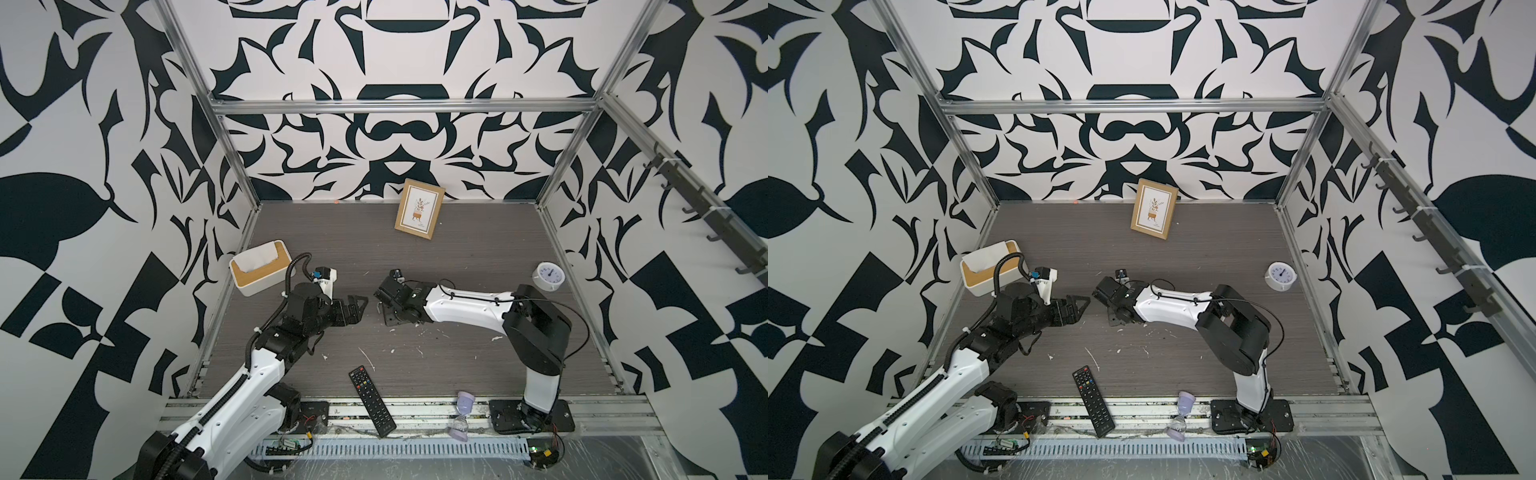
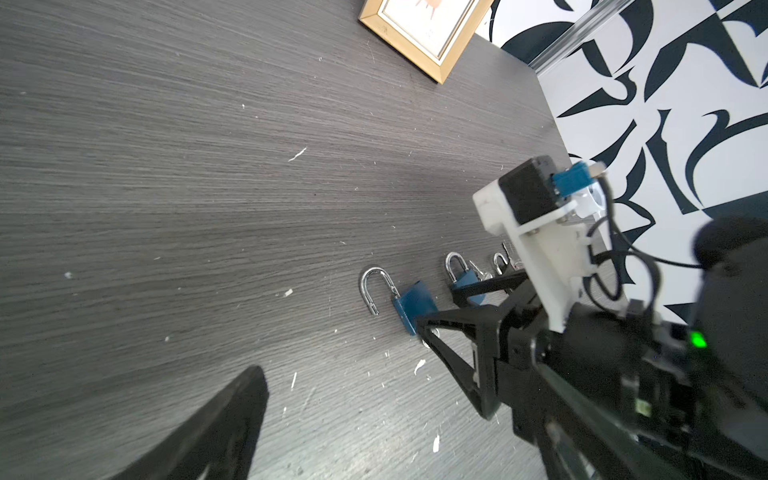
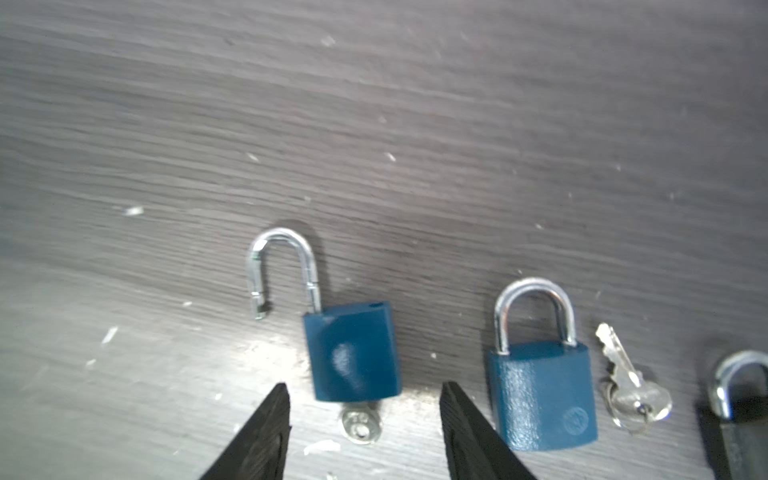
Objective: Lock with the key
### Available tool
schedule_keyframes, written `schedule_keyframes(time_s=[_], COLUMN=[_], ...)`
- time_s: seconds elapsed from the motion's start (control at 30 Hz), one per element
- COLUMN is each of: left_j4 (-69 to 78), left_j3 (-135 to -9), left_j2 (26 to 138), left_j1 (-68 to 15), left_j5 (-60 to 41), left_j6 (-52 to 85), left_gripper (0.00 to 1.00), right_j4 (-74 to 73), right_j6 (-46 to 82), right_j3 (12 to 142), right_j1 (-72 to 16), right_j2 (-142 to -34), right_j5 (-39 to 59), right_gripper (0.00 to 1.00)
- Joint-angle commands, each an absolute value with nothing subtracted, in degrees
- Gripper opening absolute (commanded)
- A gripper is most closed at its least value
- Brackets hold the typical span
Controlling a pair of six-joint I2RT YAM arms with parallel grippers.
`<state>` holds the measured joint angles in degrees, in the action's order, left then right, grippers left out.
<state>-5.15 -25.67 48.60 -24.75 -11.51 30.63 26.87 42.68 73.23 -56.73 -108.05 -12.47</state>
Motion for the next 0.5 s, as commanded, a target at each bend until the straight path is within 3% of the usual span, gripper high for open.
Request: schedule_keyframes(time_s=[0.0,0.47], left_j4=[-3.3,-1.8], left_j3=[-24.8,-23.2], left_j2=[49.3,49.1], left_j1=[-24.6,-24.5], left_j5=[-13.4,-13.9], left_j6=[30.9,31.0], left_gripper=[1.0,1.0], right_j4=[28.3,31.8], right_j6=[39.0,36.3], right_j3=[76.5,79.7], right_j1=[-57.0,-57.0], right_j2=[-108.4,-113.5], right_j5=[-11.8,-11.6], right_gripper=[0.61,0.58])
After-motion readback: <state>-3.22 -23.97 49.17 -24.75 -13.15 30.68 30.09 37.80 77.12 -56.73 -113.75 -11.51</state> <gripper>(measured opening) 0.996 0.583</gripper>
